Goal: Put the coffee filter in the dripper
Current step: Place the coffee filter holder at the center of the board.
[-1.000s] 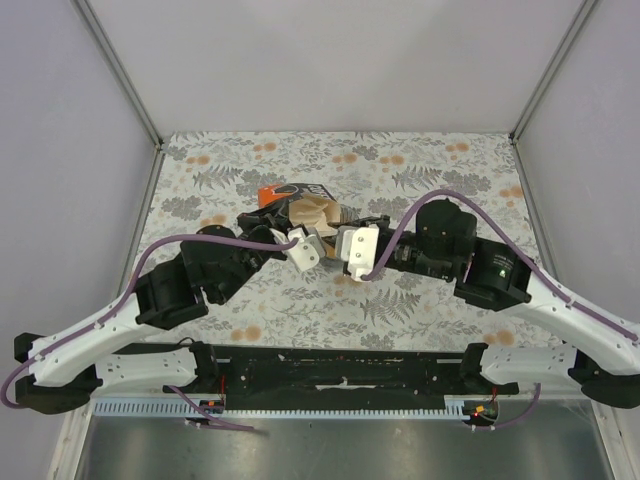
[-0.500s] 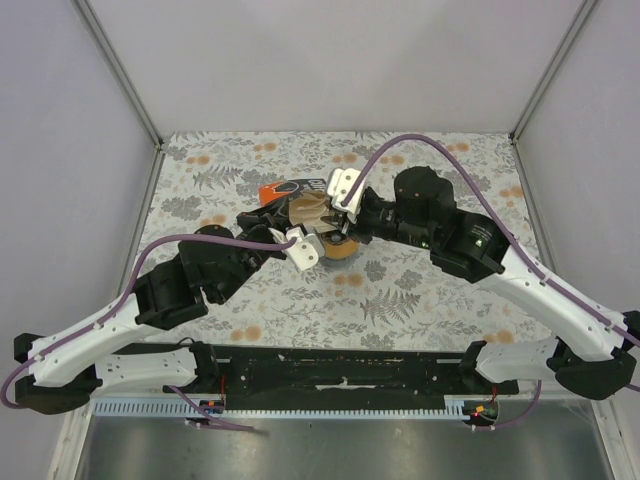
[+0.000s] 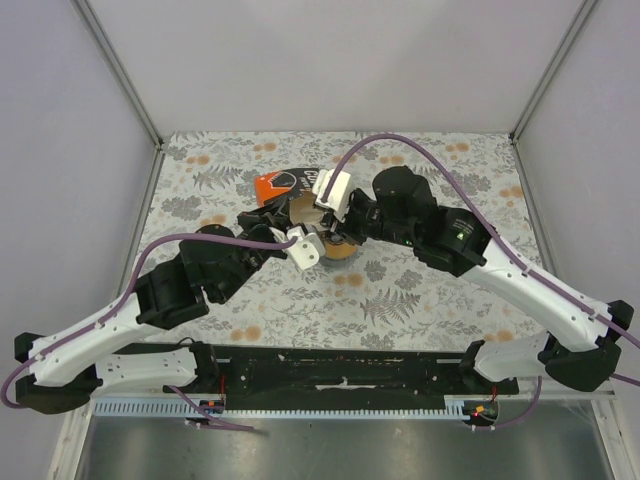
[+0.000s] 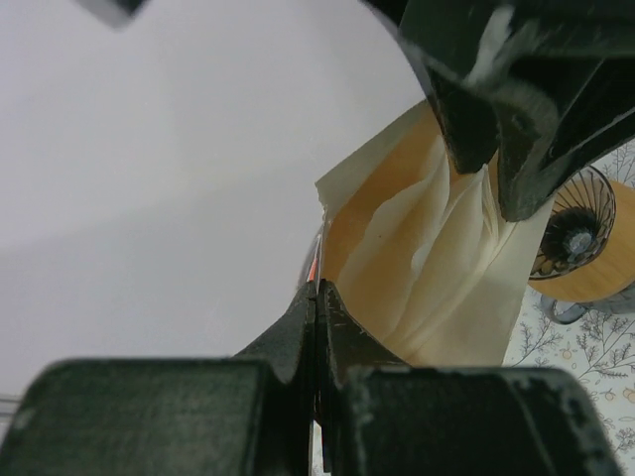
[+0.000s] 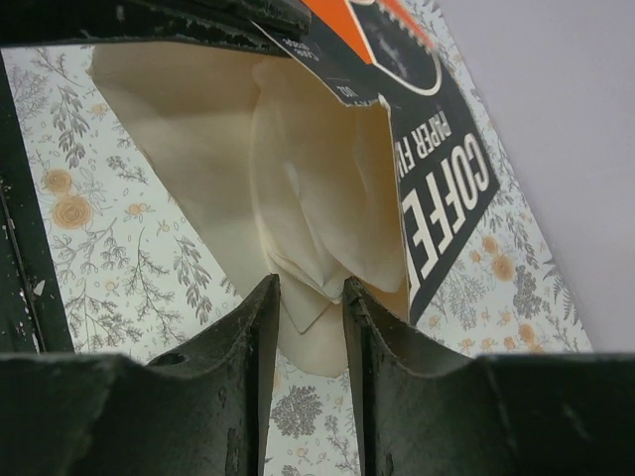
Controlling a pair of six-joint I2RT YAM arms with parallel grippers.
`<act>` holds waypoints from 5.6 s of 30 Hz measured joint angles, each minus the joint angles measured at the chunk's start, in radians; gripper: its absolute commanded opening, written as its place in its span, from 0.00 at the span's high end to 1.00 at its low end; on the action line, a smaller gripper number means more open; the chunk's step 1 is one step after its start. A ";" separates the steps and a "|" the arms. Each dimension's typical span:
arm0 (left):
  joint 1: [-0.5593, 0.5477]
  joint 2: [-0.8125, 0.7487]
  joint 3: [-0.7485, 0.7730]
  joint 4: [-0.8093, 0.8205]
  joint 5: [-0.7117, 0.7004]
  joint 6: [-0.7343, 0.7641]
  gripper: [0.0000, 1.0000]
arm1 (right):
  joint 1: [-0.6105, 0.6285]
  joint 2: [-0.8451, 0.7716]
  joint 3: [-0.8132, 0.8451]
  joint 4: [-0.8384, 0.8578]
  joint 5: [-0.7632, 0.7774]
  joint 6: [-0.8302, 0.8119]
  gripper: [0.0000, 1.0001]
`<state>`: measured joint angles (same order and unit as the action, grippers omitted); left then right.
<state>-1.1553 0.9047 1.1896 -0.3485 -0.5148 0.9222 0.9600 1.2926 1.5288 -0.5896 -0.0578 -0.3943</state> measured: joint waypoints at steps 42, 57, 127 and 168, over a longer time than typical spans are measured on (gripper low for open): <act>0.002 0.005 -0.002 -0.005 -0.011 0.000 0.98 | 0.000 0.029 0.014 0.037 -0.052 0.002 1.00; 0.002 0.039 0.010 -0.029 -0.029 -0.022 0.98 | -0.016 -0.106 0.005 0.027 -0.158 0.003 1.00; 0.827 -0.092 -0.459 -0.284 0.814 -0.537 0.94 | -0.087 0.475 -0.006 0.200 -0.525 0.148 1.00; 0.829 -0.227 -0.401 -0.465 1.150 -0.229 0.50 | -0.072 0.454 -0.067 0.238 -0.476 0.257 1.00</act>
<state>-0.3267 0.6777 0.7883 -0.8131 0.6353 0.6930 0.8875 1.7470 1.4620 -0.3519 -0.5339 -0.1375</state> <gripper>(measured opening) 0.495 0.004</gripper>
